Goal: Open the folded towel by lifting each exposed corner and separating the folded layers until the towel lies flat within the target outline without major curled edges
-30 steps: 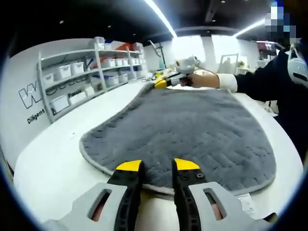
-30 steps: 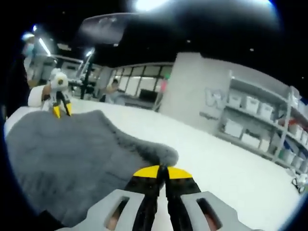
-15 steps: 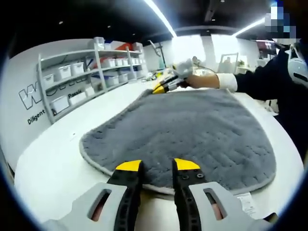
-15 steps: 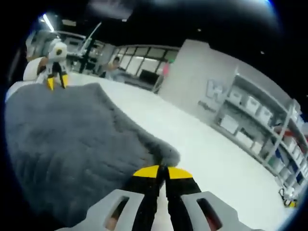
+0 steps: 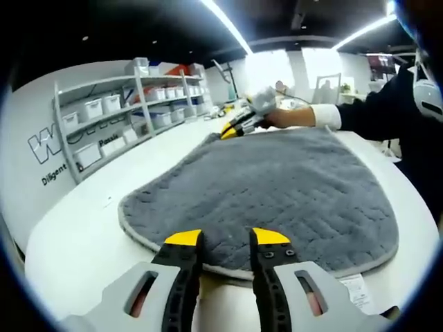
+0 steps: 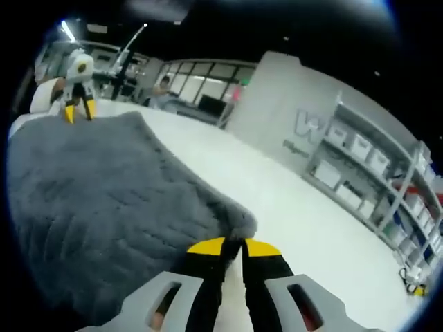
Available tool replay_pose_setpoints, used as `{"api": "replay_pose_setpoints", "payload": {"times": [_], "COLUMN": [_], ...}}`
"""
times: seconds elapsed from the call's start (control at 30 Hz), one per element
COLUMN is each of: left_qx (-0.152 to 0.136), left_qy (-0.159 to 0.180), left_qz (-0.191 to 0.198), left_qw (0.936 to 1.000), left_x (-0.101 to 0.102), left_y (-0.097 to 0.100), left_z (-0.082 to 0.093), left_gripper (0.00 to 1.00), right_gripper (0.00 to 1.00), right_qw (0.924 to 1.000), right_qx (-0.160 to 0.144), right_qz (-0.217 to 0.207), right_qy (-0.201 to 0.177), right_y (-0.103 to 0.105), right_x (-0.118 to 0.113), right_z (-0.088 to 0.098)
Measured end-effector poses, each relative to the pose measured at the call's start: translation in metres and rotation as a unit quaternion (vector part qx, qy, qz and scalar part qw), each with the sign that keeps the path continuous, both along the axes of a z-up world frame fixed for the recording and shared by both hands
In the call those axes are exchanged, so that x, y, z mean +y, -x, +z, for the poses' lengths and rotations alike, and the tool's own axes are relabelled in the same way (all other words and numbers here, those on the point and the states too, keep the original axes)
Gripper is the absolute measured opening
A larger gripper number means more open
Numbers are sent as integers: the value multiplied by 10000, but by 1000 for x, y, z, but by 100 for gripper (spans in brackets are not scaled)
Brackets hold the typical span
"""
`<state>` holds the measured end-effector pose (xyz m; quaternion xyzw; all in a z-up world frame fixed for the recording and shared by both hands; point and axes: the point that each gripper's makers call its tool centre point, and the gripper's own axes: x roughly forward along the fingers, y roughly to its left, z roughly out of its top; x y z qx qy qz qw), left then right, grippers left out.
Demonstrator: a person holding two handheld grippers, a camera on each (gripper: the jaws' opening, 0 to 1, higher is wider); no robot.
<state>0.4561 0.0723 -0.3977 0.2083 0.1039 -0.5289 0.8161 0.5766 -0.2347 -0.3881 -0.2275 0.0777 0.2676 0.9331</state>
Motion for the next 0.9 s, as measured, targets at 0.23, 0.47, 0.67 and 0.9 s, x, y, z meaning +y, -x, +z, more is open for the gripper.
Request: {"api": "replay_pose_setpoints", "payload": {"times": [0.23, 0.47, 0.67, 0.9], "left_qx": [-82, 187, 386, 515], "left_qy": [224, 408, 480, 607], "left_qz": [412, 855, 1082, 1194], "left_qw": [9989, 9953, 9922, 9897], "left_x": [5, 16, 18, 20], "left_y": [-6, -20, -25, -27], "left_z": [10, 5, 0, 0], "left_gripper": [32, 38, 44, 45], "right_gripper": [7, 9, 11, 11], "right_qw": [9989, 9921, 9881, 9897], "right_qx": [-191, -78, 70, 334], "right_qz": [-45, 152, 265, 368], "right_qy": [-429, -1239, -1515, -1341], "right_y": [11, 24, 37, 44], "right_x": [-2, 7, 15, 26], "right_z": [18, 30, 32, 18]}}
